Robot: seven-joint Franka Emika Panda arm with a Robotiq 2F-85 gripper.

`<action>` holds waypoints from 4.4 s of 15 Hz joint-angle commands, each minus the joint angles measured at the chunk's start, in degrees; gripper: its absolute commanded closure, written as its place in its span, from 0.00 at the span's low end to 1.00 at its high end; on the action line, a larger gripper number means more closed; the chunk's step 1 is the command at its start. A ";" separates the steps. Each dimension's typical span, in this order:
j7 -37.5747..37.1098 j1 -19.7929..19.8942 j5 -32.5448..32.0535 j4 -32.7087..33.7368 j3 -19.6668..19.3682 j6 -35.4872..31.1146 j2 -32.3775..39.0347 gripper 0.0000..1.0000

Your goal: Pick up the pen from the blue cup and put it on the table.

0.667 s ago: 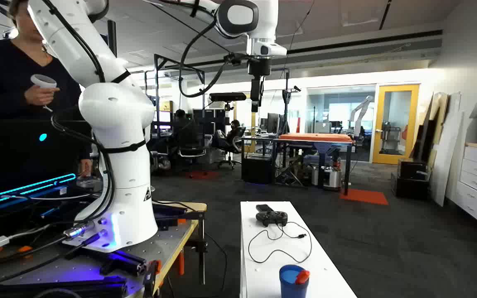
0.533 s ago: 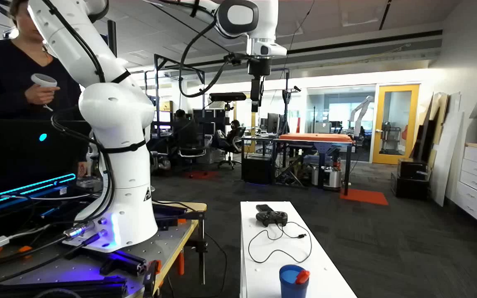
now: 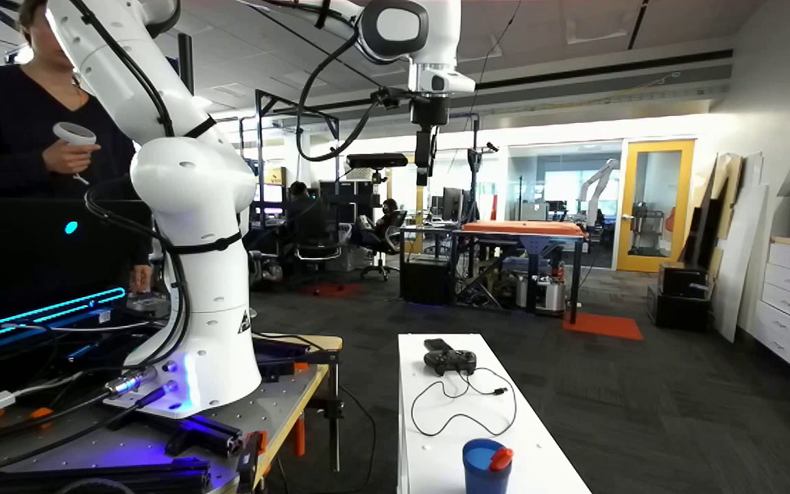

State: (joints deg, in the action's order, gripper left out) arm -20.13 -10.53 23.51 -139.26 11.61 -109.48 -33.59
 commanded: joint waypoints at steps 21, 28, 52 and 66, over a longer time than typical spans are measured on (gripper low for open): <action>6.50 3.09 -6.52 0.65 -1.47 -7.02 5.24 0.00; 10.90 5.45 -10.69 -2.18 -4.62 -12.82 6.31 0.00; 11.39 9.47 -16.55 -7.68 -8.52 -13.95 7.01 0.00; 7.44 10.73 -21.12 -15.10 -5.70 -26.57 8.03 0.00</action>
State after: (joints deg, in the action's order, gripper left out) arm -10.33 -0.72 4.23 -152.11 5.29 -132.01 -25.80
